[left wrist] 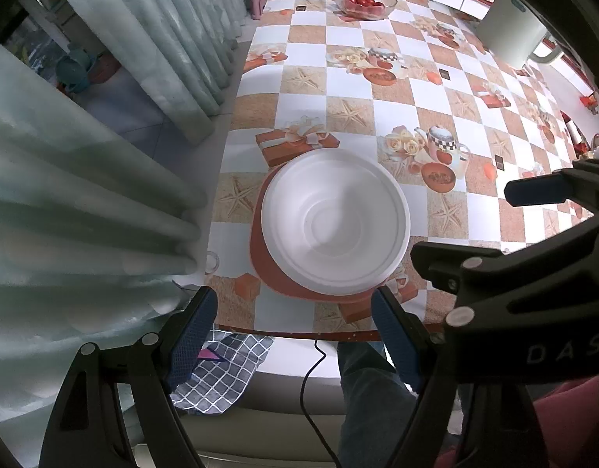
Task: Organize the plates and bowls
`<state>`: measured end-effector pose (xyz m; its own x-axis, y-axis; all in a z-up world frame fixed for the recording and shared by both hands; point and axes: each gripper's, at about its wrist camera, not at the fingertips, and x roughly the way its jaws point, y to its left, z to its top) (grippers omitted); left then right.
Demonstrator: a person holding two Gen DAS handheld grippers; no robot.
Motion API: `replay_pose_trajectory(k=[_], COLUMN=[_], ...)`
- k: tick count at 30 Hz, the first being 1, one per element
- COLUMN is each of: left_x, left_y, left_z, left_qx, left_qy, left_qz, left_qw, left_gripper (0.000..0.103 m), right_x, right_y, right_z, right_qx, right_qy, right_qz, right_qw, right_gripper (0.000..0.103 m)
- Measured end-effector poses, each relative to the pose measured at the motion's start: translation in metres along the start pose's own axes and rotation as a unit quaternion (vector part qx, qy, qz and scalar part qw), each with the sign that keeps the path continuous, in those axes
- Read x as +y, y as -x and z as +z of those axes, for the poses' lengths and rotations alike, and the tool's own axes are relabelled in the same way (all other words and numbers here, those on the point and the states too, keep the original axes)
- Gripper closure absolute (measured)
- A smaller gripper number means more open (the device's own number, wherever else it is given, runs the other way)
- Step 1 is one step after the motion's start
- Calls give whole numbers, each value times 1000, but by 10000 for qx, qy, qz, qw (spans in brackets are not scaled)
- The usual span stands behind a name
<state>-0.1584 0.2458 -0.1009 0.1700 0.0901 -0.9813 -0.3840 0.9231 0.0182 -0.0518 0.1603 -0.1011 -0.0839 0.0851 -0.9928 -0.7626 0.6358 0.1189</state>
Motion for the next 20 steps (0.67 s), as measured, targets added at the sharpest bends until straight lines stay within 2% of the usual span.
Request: replay_pose_trajectory(k=[15, 20], left_x=[1, 3], left_y=[-5, 5], left_z=[5, 9], left_qx=[164, -127], left_qy=[29, 75], left_qz=[64, -87], left_qw=[9998, 9999], left_gripper=[19, 19], right_x=[1, 1], right_y=[-7, -10], right_z=[5, 7], right_qx=[124, 174], right_qy=[117, 153], right_qz=[89, 173], right_qw=[9998, 9996], right_gripper=[3, 3])
